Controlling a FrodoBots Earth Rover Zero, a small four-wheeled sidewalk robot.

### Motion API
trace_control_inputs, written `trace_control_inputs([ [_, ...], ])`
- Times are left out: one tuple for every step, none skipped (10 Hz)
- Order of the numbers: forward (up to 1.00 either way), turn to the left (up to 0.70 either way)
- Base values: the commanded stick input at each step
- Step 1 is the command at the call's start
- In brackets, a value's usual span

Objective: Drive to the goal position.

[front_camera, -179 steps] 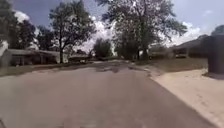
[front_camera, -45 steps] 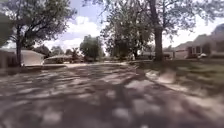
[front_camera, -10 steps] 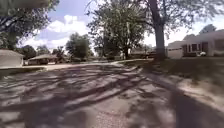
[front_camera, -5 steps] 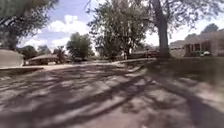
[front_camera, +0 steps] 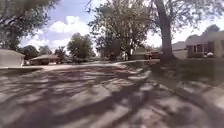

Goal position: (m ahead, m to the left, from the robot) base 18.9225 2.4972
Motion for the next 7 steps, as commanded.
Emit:
trace_control_inputs([
  [0.70, 0.00],
  [0.70, 0.00],
  [0.70, 0.00],
  [0.70, 0.00],
  [0.70, 0.00],
  [0.70, 0.00],
  [0.70, 0.00],
])
